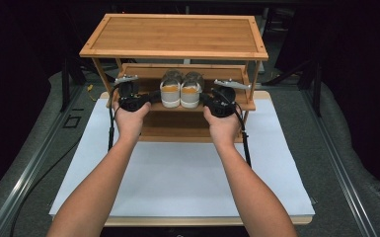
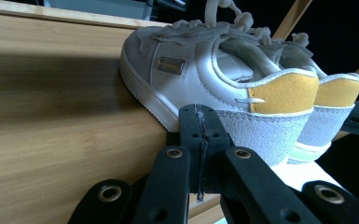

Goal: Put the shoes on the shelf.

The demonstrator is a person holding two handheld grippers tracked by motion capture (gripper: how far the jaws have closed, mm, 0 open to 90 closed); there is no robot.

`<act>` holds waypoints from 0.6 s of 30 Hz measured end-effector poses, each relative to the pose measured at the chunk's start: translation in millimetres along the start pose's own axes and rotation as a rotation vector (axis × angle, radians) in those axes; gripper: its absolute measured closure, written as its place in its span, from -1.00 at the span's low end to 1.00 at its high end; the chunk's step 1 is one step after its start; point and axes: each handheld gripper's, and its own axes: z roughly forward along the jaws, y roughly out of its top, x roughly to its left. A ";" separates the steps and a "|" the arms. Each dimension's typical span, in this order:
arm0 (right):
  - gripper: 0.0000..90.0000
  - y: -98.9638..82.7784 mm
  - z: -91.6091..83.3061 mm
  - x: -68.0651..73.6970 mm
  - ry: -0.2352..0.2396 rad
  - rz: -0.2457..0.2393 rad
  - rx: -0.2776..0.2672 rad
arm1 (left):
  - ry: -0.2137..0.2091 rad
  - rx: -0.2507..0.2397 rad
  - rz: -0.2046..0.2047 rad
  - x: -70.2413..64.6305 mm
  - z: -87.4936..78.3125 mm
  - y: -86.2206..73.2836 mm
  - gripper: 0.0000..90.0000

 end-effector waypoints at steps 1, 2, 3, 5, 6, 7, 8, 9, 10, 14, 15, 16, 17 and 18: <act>1.00 1.1 0.4 -0.8 0.010 -0.001 0.012 | 0.005 0.002 0.006 0.0 1.2 1.0 1.00; 1.00 1.9 1.9 -0.9 -0.002 -0.002 0.011 | 0.009 0.005 0.006 0.0 2.3 2.0 1.00; 1.00 2.5 3.5 -1.4 -0.004 0.003 0.007 | 0.013 0.007 0.009 0.5 3.6 2.9 1.00; 1.00 4.0 5.3 -3.5 0.003 0.015 0.016 | 0.020 0.010 0.009 1.0 6.1 4.7 1.00; 1.00 4.2 7.0 -4.5 0.005 0.022 0.005 | 0.021 0.007 0.009 1.4 7.4 5.3 1.00; 1.00 4.7 7.8 -5.9 0.015 0.024 0.012 | 0.020 0.008 0.005 2.5 8.3 5.6 1.00; 1.00 5.0 9.3 -6.2 0.009 0.030 0.006 | 0.017 0.006 -0.005 3.0 9.3 5.7 1.00; 1.00 5.9 10.0 -7.0 0.015 0.025 0.012 | 0.014 0.005 -0.002 4.4 10.3 6.3 1.00; 1.00 6.5 11.3 -7.3 0.007 0.029 0.008 | 0.012 0.008 -0.003 5.0 11.4 7.0 1.00; 1.00 10.1 14.7 -9.8 0.003 0.021 0.029 | 0.038 0.021 0.003 2.9 15.7 10.9 1.00; 1.00 10.3 16.0 -9.8 -0.006 0.021 0.022 | 0.048 0.022 0.005 2.3 16.8 11.6 1.00; 1.00 10.5 17.0 -10.0 -0.005 0.023 0.019 | 0.052 0.023 0.006 2.2 17.5 12.0 1.00; 1.00 10.6 17.6 -10.3 -0.007 0.026 0.019 | 0.052 0.025 0.008 2.9 18.4 12.3 1.00; 1.00 10.5 18.6 -10.4 -0.009 0.028 0.014 | 0.053 0.022 -0.003 2.7 19.1 12.2 1.00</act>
